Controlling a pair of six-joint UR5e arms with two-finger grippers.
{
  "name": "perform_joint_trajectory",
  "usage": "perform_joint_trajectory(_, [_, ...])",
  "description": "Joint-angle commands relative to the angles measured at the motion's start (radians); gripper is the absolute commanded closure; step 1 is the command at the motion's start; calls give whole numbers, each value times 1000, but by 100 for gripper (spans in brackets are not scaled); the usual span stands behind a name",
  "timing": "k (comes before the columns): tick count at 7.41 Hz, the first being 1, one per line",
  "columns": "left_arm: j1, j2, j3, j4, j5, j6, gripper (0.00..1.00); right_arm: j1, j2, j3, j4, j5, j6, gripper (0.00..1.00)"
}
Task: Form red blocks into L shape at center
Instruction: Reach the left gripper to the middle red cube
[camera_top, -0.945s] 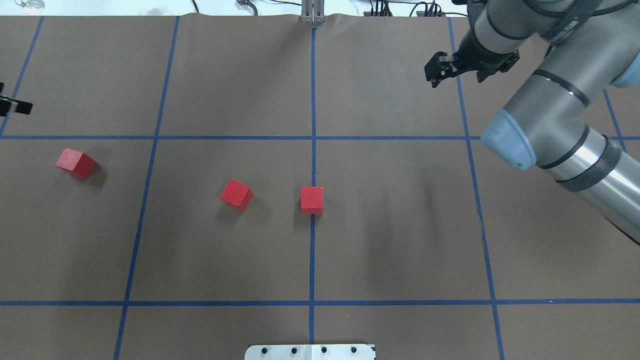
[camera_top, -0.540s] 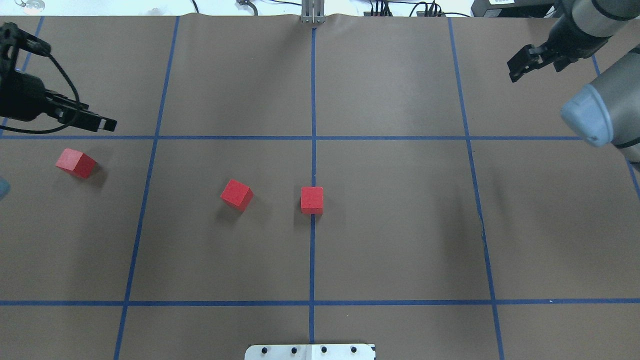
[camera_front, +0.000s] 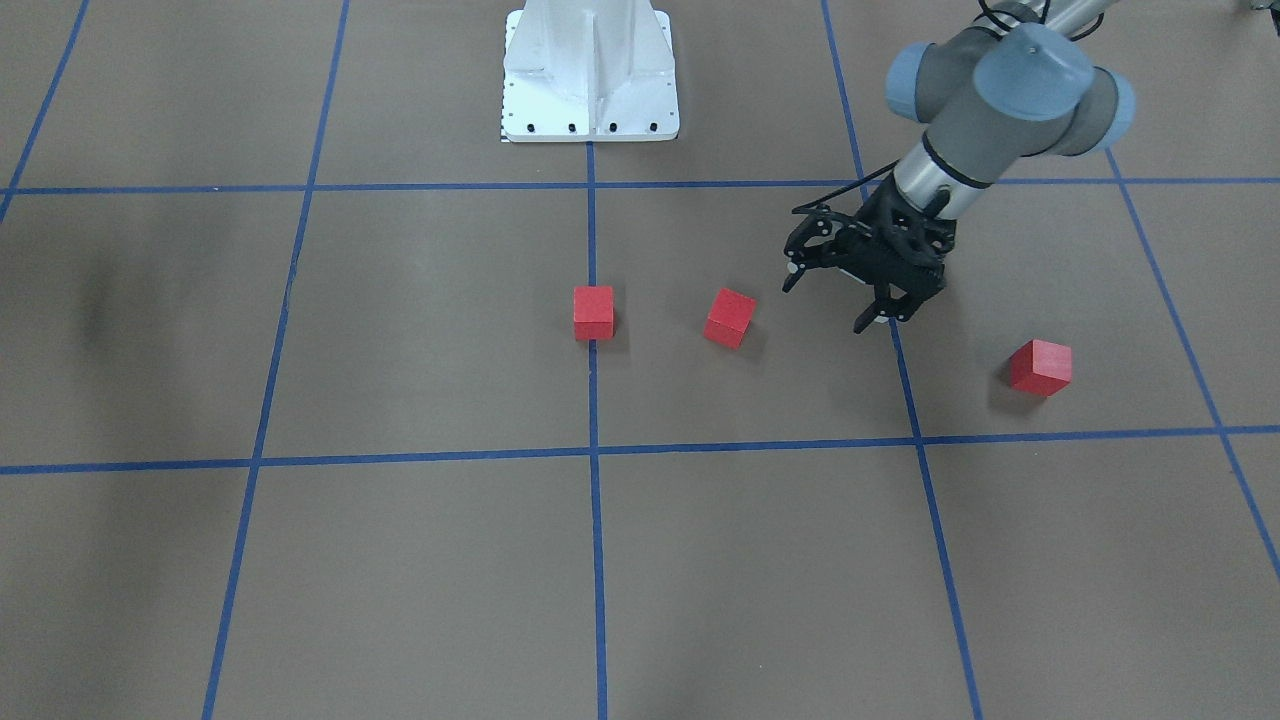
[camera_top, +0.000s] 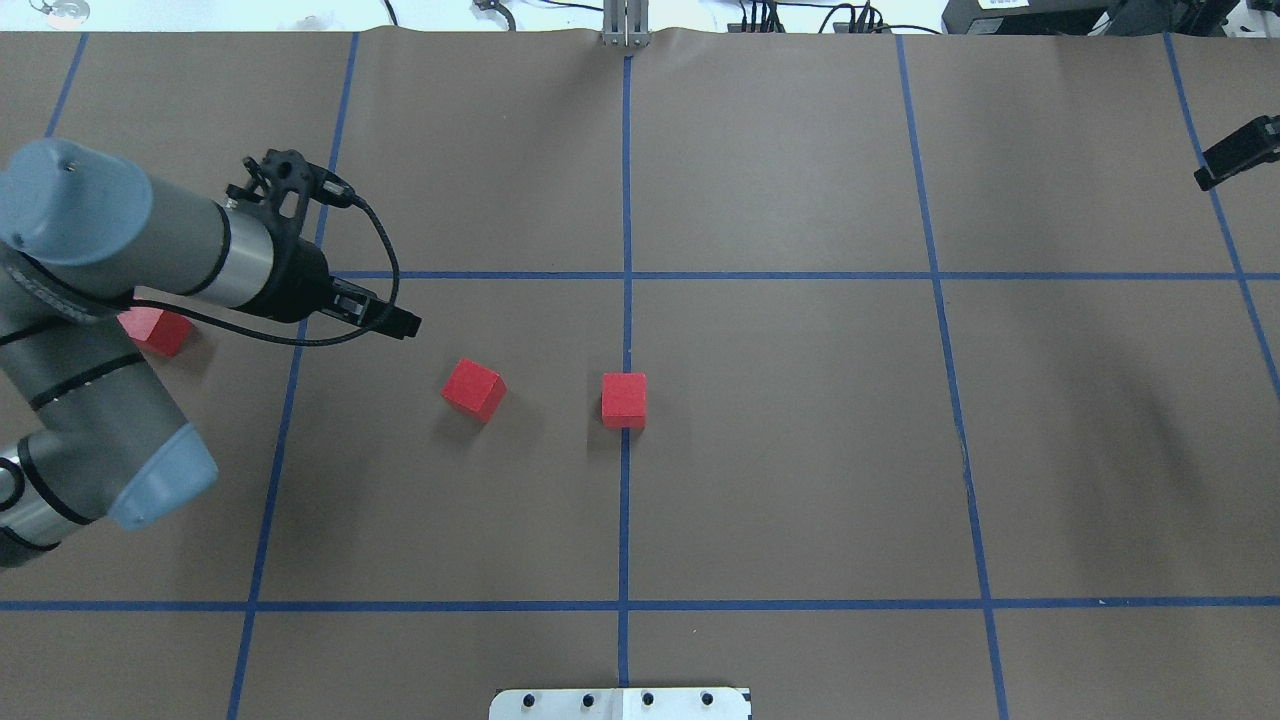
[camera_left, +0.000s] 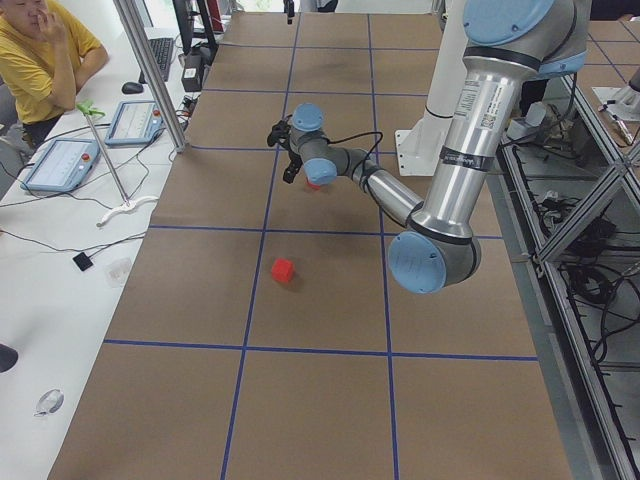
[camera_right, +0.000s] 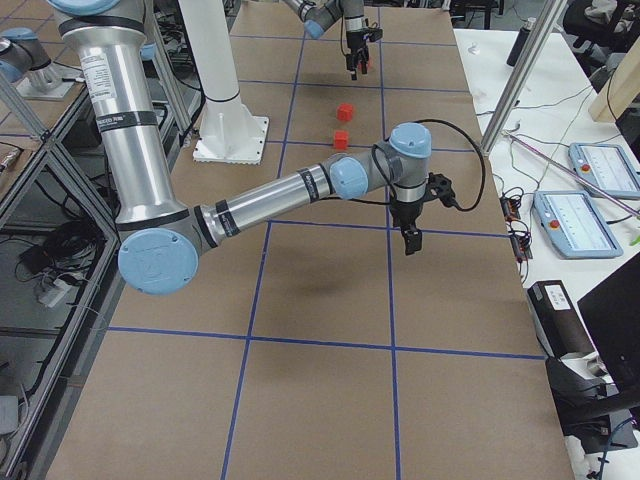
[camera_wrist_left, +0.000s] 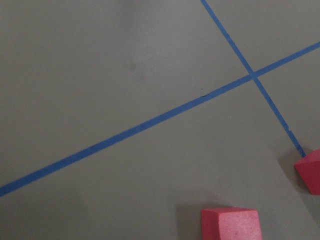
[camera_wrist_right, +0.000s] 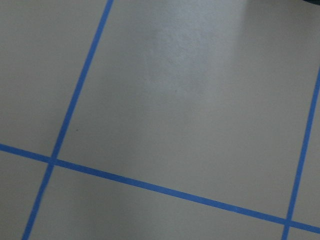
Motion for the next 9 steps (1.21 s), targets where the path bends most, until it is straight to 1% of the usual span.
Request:
perform_joint_trajectory(1, [89, -95, 5, 146, 135, -29, 0, 30, -58, -3, 40, 20, -32, 0])
perform_joint_trajectory(2, [127, -137, 8, 219, 187, -29, 0, 30, -60, -3, 42, 20, -31, 0])
perform_joint_trajectory(6, [164, -138, 64, 213, 194, -23, 0, 30, -60, -3, 42, 20, -28, 0])
perform_joint_trajectory(9, [184, -140, 71, 215, 194, -29, 0, 29, -60, -9, 44, 18, -28, 0])
